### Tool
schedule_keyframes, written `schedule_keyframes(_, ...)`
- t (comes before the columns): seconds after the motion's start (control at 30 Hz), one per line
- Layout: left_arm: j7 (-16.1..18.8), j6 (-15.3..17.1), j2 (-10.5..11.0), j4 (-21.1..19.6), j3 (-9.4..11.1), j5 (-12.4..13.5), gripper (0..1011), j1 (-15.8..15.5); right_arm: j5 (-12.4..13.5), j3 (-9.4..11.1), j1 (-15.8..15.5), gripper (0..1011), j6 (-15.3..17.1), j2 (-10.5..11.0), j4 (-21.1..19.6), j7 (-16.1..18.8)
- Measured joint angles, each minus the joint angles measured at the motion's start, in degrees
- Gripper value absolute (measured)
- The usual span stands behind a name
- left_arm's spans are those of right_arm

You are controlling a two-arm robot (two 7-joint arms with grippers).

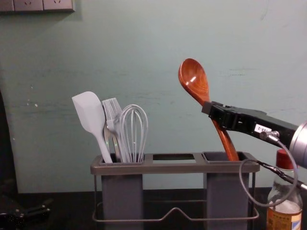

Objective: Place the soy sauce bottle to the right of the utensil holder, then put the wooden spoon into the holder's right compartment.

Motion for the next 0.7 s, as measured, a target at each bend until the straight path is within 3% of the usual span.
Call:
schedule_keyframes(0.37, 0.0, 0.0, 0.0, 0.0, 0.0, 0.0, 1005, 0.0, -0.2, 0.6, -2.0, 147, 0.5, 1.4, -2.4, -0.6)
schedule_keyframes(0.7, 0.0, 0.0, 0.0, 0.0, 0.0, 0.0, 1005, 0.0, -1.9, 0.2, -4.3, 147, 1.8, 2.9, -5.7, -1.6)
